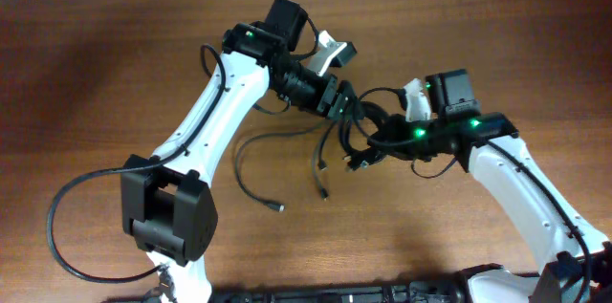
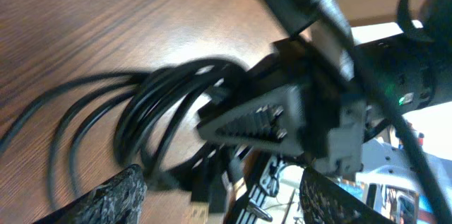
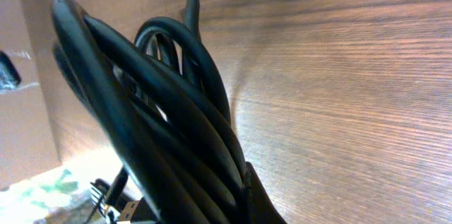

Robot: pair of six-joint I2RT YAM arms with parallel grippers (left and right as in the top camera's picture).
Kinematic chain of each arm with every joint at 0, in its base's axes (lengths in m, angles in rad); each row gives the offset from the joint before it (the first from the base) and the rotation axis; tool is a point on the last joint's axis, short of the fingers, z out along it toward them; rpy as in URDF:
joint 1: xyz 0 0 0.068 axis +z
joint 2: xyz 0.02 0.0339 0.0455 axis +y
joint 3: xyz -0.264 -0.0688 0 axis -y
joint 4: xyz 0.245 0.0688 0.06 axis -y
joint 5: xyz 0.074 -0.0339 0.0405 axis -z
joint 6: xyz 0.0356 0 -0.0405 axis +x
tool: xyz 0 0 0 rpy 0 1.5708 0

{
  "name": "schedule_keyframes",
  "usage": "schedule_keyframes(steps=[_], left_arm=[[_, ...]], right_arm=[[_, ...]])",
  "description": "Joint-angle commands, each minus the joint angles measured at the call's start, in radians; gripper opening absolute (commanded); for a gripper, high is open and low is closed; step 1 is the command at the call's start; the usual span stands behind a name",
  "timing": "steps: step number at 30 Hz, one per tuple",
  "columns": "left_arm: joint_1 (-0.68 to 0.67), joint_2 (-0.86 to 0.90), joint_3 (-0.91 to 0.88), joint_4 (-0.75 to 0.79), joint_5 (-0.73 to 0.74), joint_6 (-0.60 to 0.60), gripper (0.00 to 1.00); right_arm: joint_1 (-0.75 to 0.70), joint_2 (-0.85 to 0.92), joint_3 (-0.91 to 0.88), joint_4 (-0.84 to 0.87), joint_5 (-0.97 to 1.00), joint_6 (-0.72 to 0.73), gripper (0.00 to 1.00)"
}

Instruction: Untangle cables

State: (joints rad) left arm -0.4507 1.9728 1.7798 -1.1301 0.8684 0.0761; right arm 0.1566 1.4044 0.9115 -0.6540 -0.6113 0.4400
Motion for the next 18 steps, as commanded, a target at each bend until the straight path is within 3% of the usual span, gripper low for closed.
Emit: schedule_keyframes(steps=[1,2,3,5,7,10,12,15,18], left_arm=[[0.061,-0.004,0.008,0.02,-0.114,-0.167,0.73],[0.097,-0.004,0.008,0.033,-0.079,-0.237,0.73],[0.114,-0.004,0.008,0.074,0.081,-0.208,0.74],[0.113,-0.004,0.008,0.094,0.344,-0.033,0.75],[0.113,-0.004,0.003,0.056,0.34,0.035,0.76],[0.123,-0.004,-0.104,0.037,0.311,0.111,0.73],[0.137,-0.004,-0.185,0.037,0.005,0.127,0.64],[0.137,-0.004,-0.199,0.082,-0.268,0.127,0.69],[0.135,-0.004,-0.211,0.161,-0.269,0.112,0.76]], right_arm=[[-0.136,-0.01,0.005,-0.004,-0.279,-0.106,0.04],[-0.181,-0.01,0.005,-0.001,-0.378,-0.163,0.04],[-0.207,-0.01,0.005,-0.001,-0.465,-0.235,0.04],[-0.209,-0.01,0.005,-0.001,-0.496,-0.253,0.04],[-0.209,-0.01,0.005,0.0,-0.508,-0.252,0.04],[-0.209,-0.01,0.005,0.006,-0.507,-0.24,0.04],[-0.209,-0.01,0.005,0.006,-0.508,-0.196,0.04],[-0.209,-0.01,0.005,0.006,-0.616,-0.196,0.04],[-0.203,-0.01,0.005,0.003,-0.676,-0.196,0.04]])
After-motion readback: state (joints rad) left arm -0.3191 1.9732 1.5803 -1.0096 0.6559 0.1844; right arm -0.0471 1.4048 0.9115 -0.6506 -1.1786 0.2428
